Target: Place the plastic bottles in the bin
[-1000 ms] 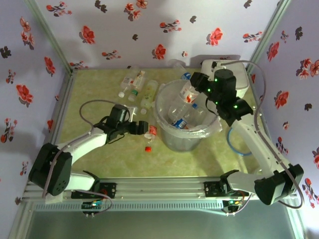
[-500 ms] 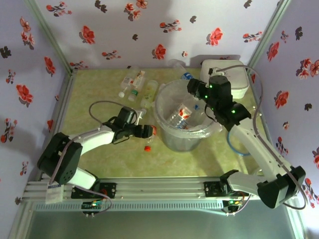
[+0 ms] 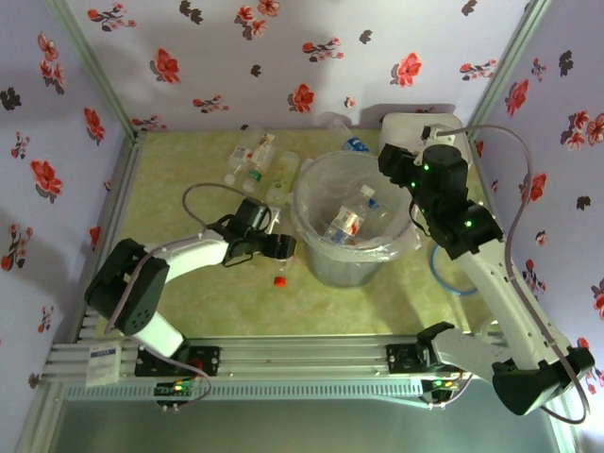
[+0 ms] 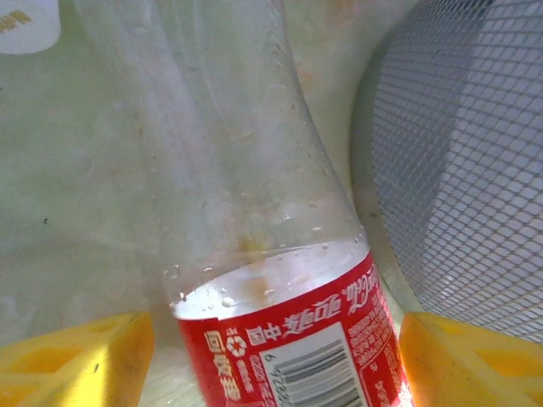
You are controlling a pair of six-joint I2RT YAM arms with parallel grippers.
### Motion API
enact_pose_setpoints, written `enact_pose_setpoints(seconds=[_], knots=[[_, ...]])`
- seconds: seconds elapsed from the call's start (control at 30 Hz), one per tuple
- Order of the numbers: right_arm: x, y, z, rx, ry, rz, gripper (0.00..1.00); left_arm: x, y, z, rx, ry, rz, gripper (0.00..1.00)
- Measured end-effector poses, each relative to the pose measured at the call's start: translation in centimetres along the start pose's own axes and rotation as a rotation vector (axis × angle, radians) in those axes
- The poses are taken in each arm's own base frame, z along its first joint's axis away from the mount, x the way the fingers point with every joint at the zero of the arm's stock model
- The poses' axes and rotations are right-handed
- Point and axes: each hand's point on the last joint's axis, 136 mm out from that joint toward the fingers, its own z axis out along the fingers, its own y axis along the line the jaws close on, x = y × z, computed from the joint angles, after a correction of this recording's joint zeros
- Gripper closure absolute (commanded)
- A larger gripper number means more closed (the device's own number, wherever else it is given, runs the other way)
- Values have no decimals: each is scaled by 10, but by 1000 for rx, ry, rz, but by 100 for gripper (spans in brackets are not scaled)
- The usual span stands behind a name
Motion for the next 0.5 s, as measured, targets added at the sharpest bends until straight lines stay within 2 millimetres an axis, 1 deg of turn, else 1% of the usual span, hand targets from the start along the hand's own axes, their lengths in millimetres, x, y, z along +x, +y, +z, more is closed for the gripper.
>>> enact_pose_setpoints(seconds=[0.17,0.3,0.4,0.5], knots=[[-1,-2,0,6,-3,2,35,12,11,7,-51,44,1,35],[-1,-3,1,9,-3,3,35,13,15,7,-70,51,17,39],[-1,-4,1,11,-1,2,35,14,16,3,-83,56,23,40],[1,-5,0,18,14,-3,35,12,15,-8,-89,49,32,44]])
